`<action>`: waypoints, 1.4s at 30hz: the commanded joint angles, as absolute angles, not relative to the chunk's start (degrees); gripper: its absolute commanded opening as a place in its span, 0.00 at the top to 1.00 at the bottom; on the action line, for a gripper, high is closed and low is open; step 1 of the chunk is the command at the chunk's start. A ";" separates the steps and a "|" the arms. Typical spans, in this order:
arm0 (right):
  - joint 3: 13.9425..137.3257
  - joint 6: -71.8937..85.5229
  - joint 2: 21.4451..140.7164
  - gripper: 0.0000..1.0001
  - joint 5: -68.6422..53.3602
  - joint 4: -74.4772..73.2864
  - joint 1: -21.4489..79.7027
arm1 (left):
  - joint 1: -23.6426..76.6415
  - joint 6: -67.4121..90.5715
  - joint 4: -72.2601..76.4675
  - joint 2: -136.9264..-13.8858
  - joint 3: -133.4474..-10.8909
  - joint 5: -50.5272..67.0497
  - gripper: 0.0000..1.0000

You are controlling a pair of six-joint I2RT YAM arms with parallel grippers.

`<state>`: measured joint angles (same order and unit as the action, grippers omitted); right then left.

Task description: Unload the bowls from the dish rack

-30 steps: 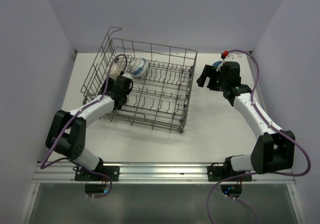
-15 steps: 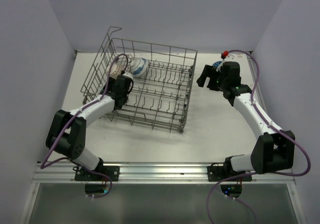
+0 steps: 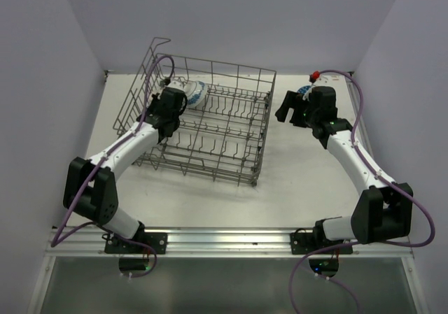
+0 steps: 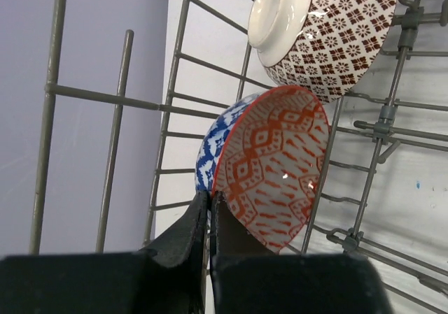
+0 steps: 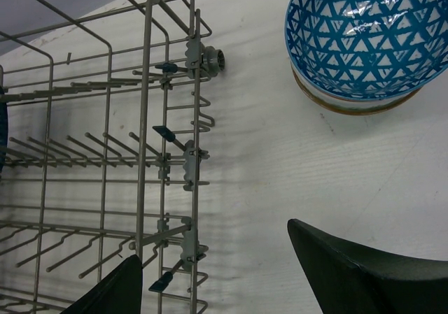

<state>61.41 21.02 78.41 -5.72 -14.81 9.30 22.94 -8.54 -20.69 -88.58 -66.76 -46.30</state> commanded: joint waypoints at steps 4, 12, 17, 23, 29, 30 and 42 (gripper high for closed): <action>61.44 21.01 77.52 0.09 -6.51 -13.10 9.05 | 23.64 -6.33 -21.27 -86.92 -67.33 -45.61 1.00; 61.44 20.92 77.34 0.09 -6.77 -13.18 9.05 | 23.64 -3.96 -21.53 -88.06 -68.28 -49.74 1.00; 61.61 21.00 76.82 0.09 -6.94 -13.36 9.05 | 23.64 -1.94 -25.13 -86.49 -76.01 -50.81 1.00; 62.31 20.48 75.59 0.13 -9.83 -13.54 9.05 | 23.64 -0.44 -31.81 -86.04 -85.42 -46.86 1.00; 63.63 22.41 73.30 0.17 -19.76 -9.41 9.14 | 23.64 2.72 -34.45 -85.34 -89.30 -39.66 1.00; 63.89 22.85 73.04 0.17 -20.91 -8.97 9.31 | 23.64 2.99 -34.45 -85.34 -89.47 -38.42 1.00; 70.57 28.03 79.71 0.21 -22.59 -2.64 24.59 | 24.17 7.03 -31.64 -83.85 -88.68 -17.42 1.00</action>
<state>67.96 24.82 76.93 -21.17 -7.35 21.85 23.79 4.27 -35.31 -86.91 -87.02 -25.45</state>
